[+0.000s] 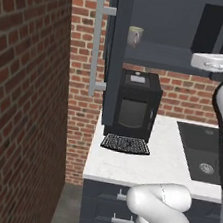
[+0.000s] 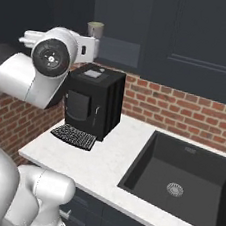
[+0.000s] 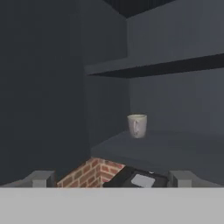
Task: Gather all objects into one cabinet and sort the glasses and bowls to opposite sides.
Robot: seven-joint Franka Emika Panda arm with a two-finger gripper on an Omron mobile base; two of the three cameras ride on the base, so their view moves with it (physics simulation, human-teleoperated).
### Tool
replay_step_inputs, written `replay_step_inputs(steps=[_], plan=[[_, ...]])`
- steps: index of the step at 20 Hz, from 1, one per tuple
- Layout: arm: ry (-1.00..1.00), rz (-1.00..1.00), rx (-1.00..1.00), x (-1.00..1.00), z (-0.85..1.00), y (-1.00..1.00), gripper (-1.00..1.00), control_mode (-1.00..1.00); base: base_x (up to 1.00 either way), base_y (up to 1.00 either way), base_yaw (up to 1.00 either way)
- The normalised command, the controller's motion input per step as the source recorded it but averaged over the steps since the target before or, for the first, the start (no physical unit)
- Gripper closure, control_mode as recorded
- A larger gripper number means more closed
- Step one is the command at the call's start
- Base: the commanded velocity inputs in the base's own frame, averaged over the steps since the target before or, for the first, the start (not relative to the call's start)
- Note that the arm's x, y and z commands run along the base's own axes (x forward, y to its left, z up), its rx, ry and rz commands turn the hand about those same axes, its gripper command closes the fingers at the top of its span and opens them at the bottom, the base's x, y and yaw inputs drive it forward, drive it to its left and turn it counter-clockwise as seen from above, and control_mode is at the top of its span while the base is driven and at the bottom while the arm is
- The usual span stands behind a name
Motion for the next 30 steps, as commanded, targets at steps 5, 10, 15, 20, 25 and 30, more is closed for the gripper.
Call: replay_step_inputs(steps=[5, 10, 15, 20, 25, 30], plan=[[0.01, -0.09, 0.0, 0.45, 0.02, 0.03, -1.0, -1.0, 0.0, 0.0, 0.0], [0.11, -0.04, 0.0, 0.76, 0.0, 0.08, -1.0, -1.0, 0.0, 0.0, 0.0], [0.04, 0.0, 0.0, 0.62, 0.0, 0.0, -1.0, -1.0, 0.0, 0.0, 0.0], [0.0, 0.0, -0.03, 0.02, 0.0, 0.0, -1.0, -1.0, 0.0, 0.0, 0.0], [-0.01, 0.0, -0.08, 0.0, -0.06, 0.11, -1.0, -1.0, 0.0, 0.0, 0.0], [0.0, 0.0, -0.1, 0.04, -0.07, 0.29, -1.0, -1.0, 0.0, 0.0, 0.0]])
